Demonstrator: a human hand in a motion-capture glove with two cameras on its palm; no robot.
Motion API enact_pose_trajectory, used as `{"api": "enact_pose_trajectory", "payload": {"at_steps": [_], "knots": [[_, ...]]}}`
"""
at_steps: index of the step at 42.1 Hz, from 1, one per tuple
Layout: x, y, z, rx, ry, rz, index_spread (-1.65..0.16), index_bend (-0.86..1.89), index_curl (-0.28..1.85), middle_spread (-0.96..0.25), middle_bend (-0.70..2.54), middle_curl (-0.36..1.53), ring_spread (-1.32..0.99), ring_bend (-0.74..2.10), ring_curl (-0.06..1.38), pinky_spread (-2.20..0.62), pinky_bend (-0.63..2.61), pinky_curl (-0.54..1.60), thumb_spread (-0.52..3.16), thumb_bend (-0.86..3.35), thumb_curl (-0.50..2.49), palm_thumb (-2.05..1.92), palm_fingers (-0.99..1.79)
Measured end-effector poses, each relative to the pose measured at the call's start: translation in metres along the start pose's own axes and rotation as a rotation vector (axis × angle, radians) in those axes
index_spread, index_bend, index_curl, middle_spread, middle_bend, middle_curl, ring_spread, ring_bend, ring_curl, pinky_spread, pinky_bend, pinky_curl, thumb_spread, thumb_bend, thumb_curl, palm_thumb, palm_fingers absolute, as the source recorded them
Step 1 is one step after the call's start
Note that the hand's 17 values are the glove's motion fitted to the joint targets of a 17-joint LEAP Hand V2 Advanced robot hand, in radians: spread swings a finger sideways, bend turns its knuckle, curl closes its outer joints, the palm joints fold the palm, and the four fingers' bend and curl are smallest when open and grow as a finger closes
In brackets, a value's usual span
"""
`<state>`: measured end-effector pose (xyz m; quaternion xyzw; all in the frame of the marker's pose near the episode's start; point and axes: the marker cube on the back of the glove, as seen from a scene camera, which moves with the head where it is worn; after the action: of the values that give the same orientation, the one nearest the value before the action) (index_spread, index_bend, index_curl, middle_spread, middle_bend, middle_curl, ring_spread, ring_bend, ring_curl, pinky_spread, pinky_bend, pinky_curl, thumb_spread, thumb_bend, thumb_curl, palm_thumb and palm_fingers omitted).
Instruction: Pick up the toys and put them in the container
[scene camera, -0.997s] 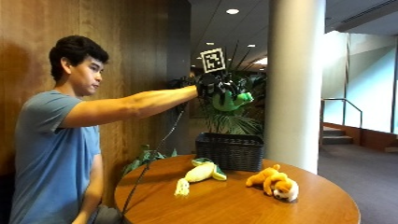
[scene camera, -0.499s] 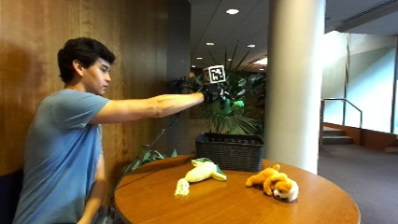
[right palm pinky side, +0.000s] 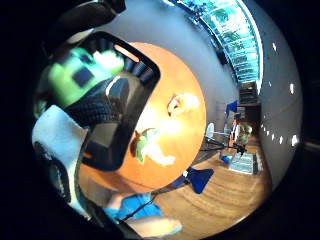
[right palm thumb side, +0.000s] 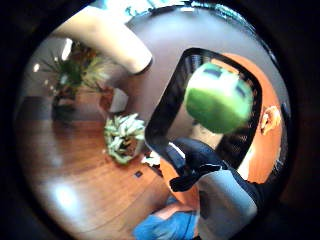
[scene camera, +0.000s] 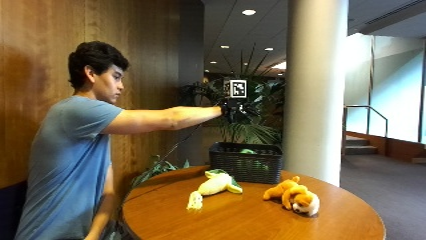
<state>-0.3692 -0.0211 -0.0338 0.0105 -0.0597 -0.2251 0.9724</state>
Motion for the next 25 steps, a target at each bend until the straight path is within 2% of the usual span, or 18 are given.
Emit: {"api": "enact_pose_trajectory", "payload": {"at_steps": [6,9,15,21,25], "knots": [[0.015,0.011,-0.013,0.009,0.033,0.012,-0.31,0.12,0.17,0.1,0.15,0.46,-0.06,0.69,0.47,-0.08,1.6,0.43,1.1,-0.06,0.55,0.18,-0.14],[0.024,0.02,-0.023,0.026,0.05,-0.013,-0.31,0.12,0.18,0.12,0.16,0.44,-0.02,0.65,0.45,-0.05,1.6,0.42,1.1,-0.04,0.52,0.16,-0.14],[0.048,0.046,-0.043,0.01,0.083,0.028,-0.3,0.1,0.17,0.13,0.16,0.42,0.03,0.63,0.43,-0.01,1.58,0.41,1.1,-0.03,0.47,0.14,-0.15],[0.011,0.043,-0.054,-0.053,0.119,0.079,-0.29,0.08,0.16,0.14,0.17,0.4,0.06,0.59,0.41,0.01,1.57,0.39,1.1,-0.03,0.44,0.14,-0.18],[0.03,0.062,-0.053,-0.058,0.109,0.097,-0.29,0.07,0.16,0.14,0.14,0.38,0.08,0.54,0.39,0.02,1.58,0.39,1.1,-0.02,0.42,0.14,-0.23]]}}
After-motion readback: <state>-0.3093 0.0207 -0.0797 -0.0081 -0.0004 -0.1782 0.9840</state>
